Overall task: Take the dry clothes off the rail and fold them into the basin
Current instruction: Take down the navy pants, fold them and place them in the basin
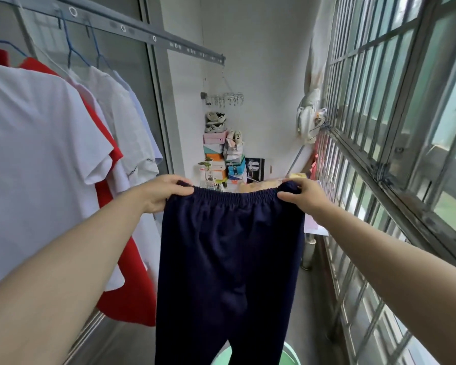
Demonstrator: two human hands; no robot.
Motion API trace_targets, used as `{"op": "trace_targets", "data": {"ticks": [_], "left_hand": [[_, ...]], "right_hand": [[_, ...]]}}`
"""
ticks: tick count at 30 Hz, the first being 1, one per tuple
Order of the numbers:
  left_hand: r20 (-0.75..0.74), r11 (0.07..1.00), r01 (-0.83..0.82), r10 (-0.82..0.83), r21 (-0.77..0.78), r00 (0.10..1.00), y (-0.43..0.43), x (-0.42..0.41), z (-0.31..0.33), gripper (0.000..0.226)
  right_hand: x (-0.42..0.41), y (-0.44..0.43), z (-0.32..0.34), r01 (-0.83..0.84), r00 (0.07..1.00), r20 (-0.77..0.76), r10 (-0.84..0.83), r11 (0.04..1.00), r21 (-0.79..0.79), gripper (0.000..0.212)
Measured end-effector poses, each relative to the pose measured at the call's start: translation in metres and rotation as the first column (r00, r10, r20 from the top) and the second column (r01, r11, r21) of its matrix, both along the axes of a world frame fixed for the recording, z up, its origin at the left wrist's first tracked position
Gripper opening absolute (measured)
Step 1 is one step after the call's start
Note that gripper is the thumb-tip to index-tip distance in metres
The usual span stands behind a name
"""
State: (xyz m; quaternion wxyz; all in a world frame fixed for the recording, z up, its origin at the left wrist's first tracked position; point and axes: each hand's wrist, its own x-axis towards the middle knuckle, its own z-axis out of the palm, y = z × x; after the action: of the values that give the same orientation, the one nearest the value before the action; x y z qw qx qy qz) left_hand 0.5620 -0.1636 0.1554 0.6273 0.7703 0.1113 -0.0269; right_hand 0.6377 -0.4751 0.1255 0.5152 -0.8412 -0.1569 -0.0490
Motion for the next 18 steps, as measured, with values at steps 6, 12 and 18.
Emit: {"op": "trace_targets", "data": {"ticks": [6, 12, 18], "left_hand": [[-0.213, 0.968, -0.072, 0.125, 0.239, 0.969, 0.002, 0.01, -0.008, 0.031], [-0.257, 0.972, -0.201, 0.165, -0.119, 0.952, -0.005, 0.019, -0.007, 0.017], [-0.178, 0.903, -0.232, 0.178, -0.362, 0.968, -0.027, 0.032, 0.002, 0.019]], "right_hand": [[0.003, 0.021, -0.012, 0.05, 0.991, -0.115, -0.07, 0.985, -0.167, 0.032], [0.007, 0.048, -0.012, 0.173, 0.926, -0.37, -0.072, 0.953, 0.247, 0.03], [-0.007, 0.086, 0.003, 0.174, 0.869, -0.474, 0.145, 0.806, 0.566, 0.027]]}}
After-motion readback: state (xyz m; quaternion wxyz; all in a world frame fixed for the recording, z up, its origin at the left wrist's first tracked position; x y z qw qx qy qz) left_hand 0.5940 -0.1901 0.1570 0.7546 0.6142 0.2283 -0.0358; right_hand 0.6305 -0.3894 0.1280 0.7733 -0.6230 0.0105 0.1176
